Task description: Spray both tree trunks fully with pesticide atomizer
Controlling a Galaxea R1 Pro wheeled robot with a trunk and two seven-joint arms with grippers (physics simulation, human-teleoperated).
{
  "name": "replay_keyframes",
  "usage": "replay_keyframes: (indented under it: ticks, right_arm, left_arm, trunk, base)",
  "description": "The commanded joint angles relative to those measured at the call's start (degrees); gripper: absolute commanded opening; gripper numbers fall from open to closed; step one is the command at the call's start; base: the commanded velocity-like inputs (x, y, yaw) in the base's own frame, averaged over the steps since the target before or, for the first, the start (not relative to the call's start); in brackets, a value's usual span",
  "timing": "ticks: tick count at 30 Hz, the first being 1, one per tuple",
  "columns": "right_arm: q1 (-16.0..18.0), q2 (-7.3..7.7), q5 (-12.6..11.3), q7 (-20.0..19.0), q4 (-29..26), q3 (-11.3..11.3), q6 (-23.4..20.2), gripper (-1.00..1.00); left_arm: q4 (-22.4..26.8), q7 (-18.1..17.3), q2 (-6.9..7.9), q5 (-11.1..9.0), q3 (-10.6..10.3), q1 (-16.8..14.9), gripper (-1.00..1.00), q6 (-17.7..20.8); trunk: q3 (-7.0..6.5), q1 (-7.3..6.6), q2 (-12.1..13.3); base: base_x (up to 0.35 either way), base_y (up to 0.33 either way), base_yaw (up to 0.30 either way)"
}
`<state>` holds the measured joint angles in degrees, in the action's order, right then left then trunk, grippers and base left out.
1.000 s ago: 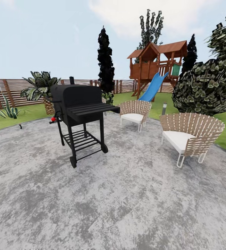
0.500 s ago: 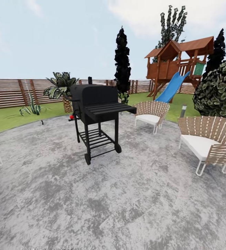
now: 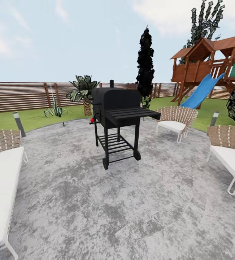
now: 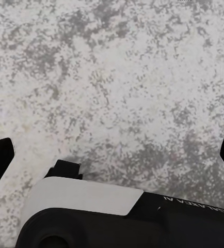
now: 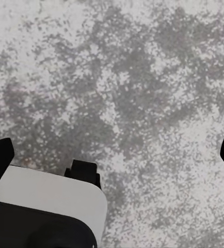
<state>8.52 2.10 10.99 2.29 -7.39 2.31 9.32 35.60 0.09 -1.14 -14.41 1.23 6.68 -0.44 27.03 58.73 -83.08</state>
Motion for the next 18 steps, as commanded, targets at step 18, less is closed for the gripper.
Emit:
replay_keyframes:
  ticks: [18]
  right_arm:
    - [0.00, -0.07, 0.00, 0.00, 0.22, 0.01, 0.00, 1.00]
  left_arm:
    - [-0.01, 0.00, 0.00, 0.00, 0.07, 0.00, 1.00, 0.00]
  trunk:
    - [0.00, 0.00, 0.00]
  base:
    - [0.000, 0.000, 0.298]
